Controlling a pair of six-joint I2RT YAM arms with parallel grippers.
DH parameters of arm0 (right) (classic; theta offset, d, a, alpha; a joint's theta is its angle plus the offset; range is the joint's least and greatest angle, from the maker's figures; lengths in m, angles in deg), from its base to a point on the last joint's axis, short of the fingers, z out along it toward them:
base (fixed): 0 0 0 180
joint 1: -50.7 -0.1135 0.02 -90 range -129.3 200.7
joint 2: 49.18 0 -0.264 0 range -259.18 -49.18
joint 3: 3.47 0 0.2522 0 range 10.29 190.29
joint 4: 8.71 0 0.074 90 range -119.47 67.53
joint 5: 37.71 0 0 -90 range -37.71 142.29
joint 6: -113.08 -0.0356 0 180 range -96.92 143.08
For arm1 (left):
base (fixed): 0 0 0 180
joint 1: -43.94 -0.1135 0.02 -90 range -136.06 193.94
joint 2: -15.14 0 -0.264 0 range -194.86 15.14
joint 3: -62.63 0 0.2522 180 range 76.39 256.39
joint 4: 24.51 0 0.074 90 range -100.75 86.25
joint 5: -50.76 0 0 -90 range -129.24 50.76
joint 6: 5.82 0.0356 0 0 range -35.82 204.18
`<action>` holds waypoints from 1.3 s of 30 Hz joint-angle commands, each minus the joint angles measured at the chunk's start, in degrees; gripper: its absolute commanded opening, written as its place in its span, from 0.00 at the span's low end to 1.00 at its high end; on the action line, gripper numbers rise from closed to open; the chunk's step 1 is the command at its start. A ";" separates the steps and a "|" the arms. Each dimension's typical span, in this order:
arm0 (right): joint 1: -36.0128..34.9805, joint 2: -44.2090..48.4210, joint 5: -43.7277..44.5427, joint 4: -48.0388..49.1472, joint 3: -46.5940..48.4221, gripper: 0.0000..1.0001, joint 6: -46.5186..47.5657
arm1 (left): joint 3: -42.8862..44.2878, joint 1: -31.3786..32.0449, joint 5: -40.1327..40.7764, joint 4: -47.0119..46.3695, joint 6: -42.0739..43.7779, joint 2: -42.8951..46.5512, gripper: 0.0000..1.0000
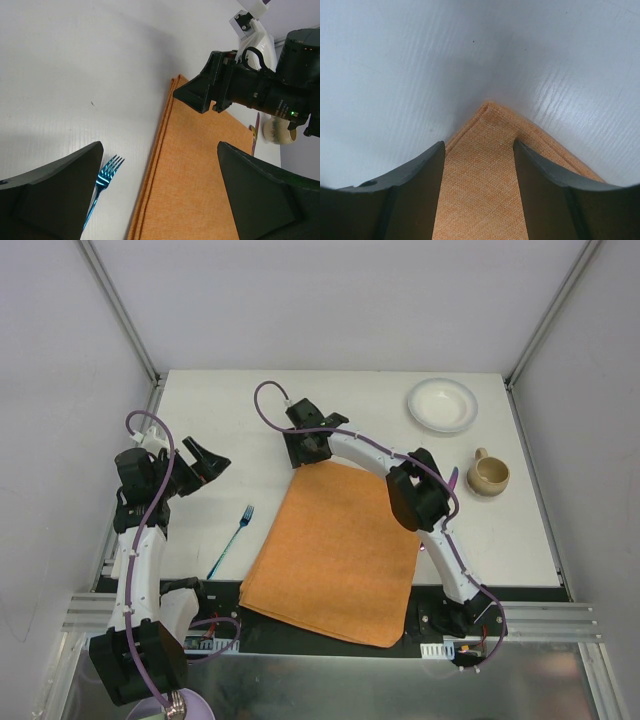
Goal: Set the dinner table for one person
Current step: Flatten out the napkin at the center of the board.
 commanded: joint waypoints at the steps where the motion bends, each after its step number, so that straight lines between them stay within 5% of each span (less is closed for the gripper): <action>1: -0.14 1.06 3.02 -0.64 0.71 0.61 0.65 | -0.01 0.10 -1.76 -2.48 -0.48 0.87 0.99; 6: -0.14 -1.40 2.42 -2.49 1.59 0.61 0.74 | -0.54 0.19 -1.67 -2.48 -0.39 0.96 0.99; 9: -0.05 -2.19 1.36 -2.58 1.15 0.51 0.83 | -0.89 0.10 -1.41 -2.48 -0.30 1.13 0.99; 12: -0.05 -2.55 0.13 -2.58 0.89 0.29 1.00 | -0.98 0.19 -1.32 -2.48 -0.30 1.13 0.99; 13: -0.13 -2.64 0.13 -2.49 0.54 0.11 1.00 | -0.98 0.10 -1.41 -2.48 -0.30 1.04 0.99; 15: -0.05 -2.03 0.13 -1.79 -0.51 0.01 0.91 | -0.98 0.10 -1.32 -2.40 -0.30 1.13 0.99; 23: -0.05 13.06 0.39 6.82 -15.17 0.01 1.97 | -1.24 0.19 -1.50 -2.57 -0.56 1.13 0.99; 30: -0.05 27.57 4.69 6.12 -24.14 0.01 1.00 | -1.59 0.28 -2.82 -4.76 -2.05 -0.18 0.99; 39: -0.14 35.06 10.40 3.41 -29.96 0.01 1.09 | -2.91 1.42 -4.40 -8.63 -4.16 -2.03 0.99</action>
